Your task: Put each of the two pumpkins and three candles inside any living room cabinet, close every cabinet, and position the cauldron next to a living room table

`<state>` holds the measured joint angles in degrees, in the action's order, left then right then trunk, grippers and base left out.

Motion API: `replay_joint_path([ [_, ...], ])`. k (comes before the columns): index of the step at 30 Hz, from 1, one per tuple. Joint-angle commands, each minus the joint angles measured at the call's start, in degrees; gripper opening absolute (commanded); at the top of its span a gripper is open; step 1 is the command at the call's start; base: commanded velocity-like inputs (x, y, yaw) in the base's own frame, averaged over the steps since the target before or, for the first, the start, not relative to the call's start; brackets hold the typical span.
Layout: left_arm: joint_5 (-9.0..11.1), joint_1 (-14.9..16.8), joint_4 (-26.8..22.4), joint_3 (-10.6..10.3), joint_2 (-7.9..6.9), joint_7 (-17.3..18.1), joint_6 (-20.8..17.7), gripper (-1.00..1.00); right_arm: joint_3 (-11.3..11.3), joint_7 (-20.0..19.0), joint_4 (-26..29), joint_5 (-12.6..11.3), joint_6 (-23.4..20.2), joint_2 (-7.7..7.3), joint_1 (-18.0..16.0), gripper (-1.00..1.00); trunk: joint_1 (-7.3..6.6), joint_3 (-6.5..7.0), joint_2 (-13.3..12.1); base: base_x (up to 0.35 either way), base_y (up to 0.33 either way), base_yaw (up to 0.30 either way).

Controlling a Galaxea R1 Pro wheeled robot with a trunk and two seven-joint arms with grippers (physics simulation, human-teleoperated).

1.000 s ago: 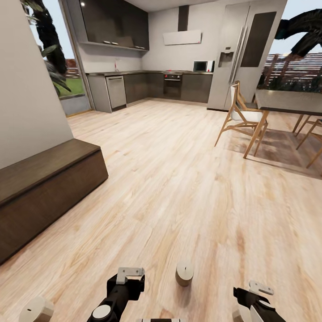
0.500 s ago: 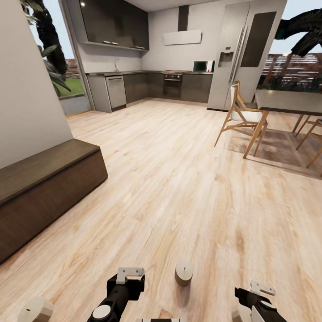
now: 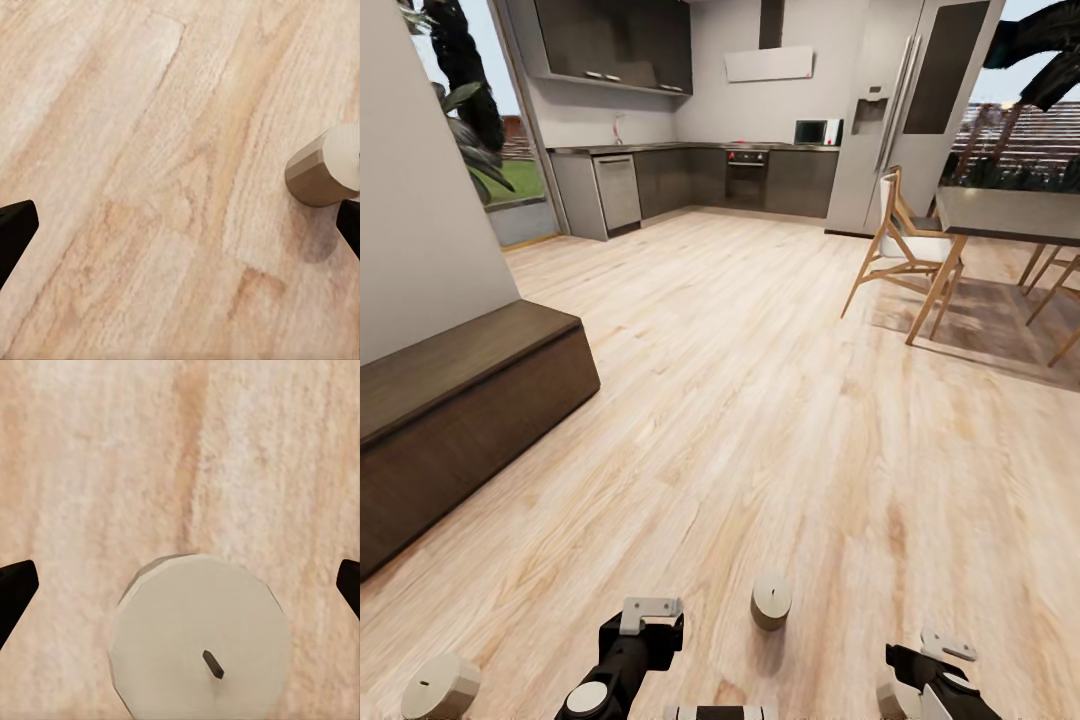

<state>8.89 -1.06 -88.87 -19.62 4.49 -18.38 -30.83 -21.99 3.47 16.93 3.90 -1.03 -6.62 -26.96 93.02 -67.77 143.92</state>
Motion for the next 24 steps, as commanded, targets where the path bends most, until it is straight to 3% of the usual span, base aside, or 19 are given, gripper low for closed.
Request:
replay_joint_path([
  [1, 0.61, 0.01, -0.08, -0.06, 0.0, -0.52, -0.12, 1.0, -0.26, 0.05, 0.03, 0.41, -0.11, 0.03, -0.02, 1.0, -0.01, -0.03, 0.02, 0.0, 0.0, 0.0],
  [4, 0.61, 0.0, -0.11, -0.06, 0.0, -0.52, -0.01, 1.0, -0.25, -0.01, 0.03, 0.41, -0.3, 0.03, -0.02, 1.0, -0.01, -0.03, 0.02, 0.0, 0.0, 0.0],
  [10, 0.61, 0.0, -0.23, -0.06, 0.0, -0.5, 0.06, 1.0, -0.26, -0.04, 0.03, 0.41, -0.59, 0.1, -0.02, 1.0, 0.15, -1.36, 0.1, 0.0, 0.0, 0.0],
  [24, 0.68, -2.68, -2.21, 0.22, 0.0, 0.07, 0.61, 1.0, -0.33, -0.04, 0.03, 0.41, -0.64, 0.12, -0.02, 1.0, 0.15, -1.36, 0.1, 0.0, 0.0, 0.0],
])
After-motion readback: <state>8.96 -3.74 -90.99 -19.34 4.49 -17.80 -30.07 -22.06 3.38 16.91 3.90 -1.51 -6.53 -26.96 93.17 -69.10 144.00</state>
